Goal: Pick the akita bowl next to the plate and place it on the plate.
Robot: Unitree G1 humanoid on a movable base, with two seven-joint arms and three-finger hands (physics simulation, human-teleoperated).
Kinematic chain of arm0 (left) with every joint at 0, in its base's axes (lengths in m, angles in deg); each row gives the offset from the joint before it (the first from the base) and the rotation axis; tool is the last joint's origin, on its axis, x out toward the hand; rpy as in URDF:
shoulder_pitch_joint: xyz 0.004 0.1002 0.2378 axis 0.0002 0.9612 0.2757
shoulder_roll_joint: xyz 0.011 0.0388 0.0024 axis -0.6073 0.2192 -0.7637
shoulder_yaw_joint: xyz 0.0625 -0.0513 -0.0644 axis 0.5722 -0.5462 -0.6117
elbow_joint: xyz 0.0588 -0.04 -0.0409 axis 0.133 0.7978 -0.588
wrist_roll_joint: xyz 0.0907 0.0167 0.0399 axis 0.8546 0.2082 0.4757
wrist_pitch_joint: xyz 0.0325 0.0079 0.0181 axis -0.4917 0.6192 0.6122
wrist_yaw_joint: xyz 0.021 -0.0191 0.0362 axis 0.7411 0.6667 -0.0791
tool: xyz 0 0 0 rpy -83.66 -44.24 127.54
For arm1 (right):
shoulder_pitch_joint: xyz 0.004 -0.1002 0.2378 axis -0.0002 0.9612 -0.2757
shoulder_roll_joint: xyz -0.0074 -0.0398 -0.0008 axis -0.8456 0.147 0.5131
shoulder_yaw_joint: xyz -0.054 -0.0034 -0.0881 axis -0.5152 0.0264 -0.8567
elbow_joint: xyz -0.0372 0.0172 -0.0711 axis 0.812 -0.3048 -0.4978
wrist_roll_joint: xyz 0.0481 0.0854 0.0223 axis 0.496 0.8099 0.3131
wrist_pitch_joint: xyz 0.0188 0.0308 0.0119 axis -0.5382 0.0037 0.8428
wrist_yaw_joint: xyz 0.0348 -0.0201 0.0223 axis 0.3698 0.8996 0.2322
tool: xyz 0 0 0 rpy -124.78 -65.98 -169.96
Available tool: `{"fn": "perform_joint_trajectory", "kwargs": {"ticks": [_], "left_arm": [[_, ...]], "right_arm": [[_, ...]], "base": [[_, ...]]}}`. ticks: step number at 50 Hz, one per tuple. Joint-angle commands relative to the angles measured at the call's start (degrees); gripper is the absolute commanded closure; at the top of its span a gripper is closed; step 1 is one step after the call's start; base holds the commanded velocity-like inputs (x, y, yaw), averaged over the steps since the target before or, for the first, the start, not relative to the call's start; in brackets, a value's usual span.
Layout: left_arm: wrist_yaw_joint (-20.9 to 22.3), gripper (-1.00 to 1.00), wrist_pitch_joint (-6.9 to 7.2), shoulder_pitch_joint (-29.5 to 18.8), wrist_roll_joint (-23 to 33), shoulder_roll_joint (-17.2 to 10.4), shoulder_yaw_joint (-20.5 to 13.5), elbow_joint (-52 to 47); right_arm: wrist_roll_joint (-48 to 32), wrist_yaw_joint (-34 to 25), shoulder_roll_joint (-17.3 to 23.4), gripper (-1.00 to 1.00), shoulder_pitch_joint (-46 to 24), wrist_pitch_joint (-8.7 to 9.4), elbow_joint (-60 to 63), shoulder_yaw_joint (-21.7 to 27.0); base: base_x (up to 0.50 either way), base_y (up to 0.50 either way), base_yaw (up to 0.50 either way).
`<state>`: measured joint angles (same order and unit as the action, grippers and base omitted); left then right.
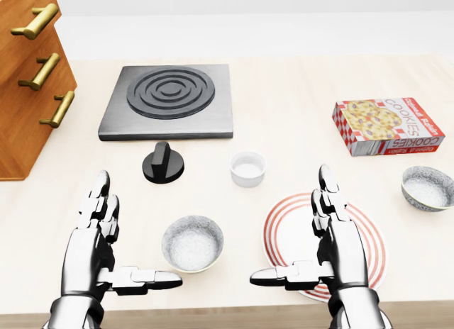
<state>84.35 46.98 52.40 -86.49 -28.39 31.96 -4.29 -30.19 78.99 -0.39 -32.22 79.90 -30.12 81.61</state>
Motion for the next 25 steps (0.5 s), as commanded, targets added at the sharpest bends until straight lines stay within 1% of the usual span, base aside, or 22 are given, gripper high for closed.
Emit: {"fn": "perform_joint_trajectory", "kwargs": {"ticks": [1,2,6,7,8,10,11,13,14,15,16,17,18,22,24,25], "left_arm": [[1.45,-1.00,-0.80,-0.51,-0.88,-0.78,-1.63,1.39],[1.46,-1.00,-0.99,-0.55,-0.88,-0.82,-1.67,1.67],[1.46,-1.00,-1.02,-0.55,-0.88,-0.83,-1.67,1.70],[1.43,-1.00,-0.74,-0.71,-0.93,-0.91,-1.78,1.60],[1.44,-1.00,-0.76,-0.76,-0.94,-0.93,-1.81,1.68],[1.44,-1.00,-0.76,-0.76,-0.94,-0.93,-1.81,1.68],[1.49,-1.00,-0.94,-0.82,-0.92,-0.99,-1.85,1.86],[1.51,-1.00,-1.04,-0.88,-0.91,-1.01,-1.88,2.00],[1.52,-1.00,-0.97,-0.91,-0.92,-1.01,-1.88,1.97],[1.44,-1.00,-0.44,-0.87,-0.85,-0.98,-1.81,1.39],[1.49,-1.00,-0.74,-0.80,-0.86,-0.97,-1.81,1.63],[1.44,-1.00,-0.34,-0.77,-0.81,-0.95,-1.76,1.20],[1.49,-1.00,-0.78,-0.76,-0.82,-0.96,-1.81,1.63],[1.53,-1.00,-0.88,-0.59,-0.75,-0.96,-1.77,1.49],[1.49,-1.00,-0.41,-0.47,-0.66,-0.87,-1.62,0.86],[1.49,-1.00,-0.39,-0.46,-0.65,-0.87,-1.61,0.84]], "right_arm": [[1.30,-2.10,0.77,-1.00,0.12,-0.31,0.16,1.45],[1.47,-2.27,0.81,-1.00,-0.06,-0.41,-0.17,1.57],[1.47,-2.28,0.80,-1.00,-0.07,-0.42,-0.20,1.58],[2.39,-2.97,0.86,-1.00,-0.20,0.79,0.38,1.71],[2.41,-3.11,0.88,-1.00,-0.11,0.97,0.59,1.65],[2.40,-3.13,0.88,-1.00,-0.11,0.99,0.61,1.66],[2.49,-3.38,0.89,-1.00,-0.11,0.59,0.42,1.65],[2.63,-3.63,0.90,-1.00,-0.03,0.76,0.57,1.66],[2.66,-3.66,0.90,-1.00,0.00,0.76,0.62,1.66],[2.62,-3.68,0.89,-1.00,0.06,0.62,0.70,1.66],[2.69,-3.77,0.89,-1.00,0.09,0.70,0.75,1.67],[2.81,-3.80,0.86,-1.00,0.18,1.07,1.18,1.67],[2.98,-3.86,0.84,-1.00,0.13,1.15,1.15,1.75],[3.24,-4.01,0.77,-1.00,0.62,1.31,1.94,1.73],[3.61,-4.30,0.78,-1.00,0.71,1.75,2.20,1.75],[3.62,-4.31,0.78,-1.00,0.71,1.76,2.20,1.76]], "base": [[0.00,0.00,0.00],[0.00,0.00,0.00],[0.00,0.00,0.00],[0.00,0.00,0.00],[0.00,0.00,0.00],[0.00,0.00,0.00],[0.00,0.00,0.00],[0.00,0.00,0.00],[0.00,0.00,0.00],[0.00,0.00,0.00],[0.00,0.00,0.00],[0.00,0.00,0.00],[0.00,0.00,0.00],[0.00,0.00,0.00],[0.00,-0.30,0.00],[0.00,-0.33,0.00]]}}
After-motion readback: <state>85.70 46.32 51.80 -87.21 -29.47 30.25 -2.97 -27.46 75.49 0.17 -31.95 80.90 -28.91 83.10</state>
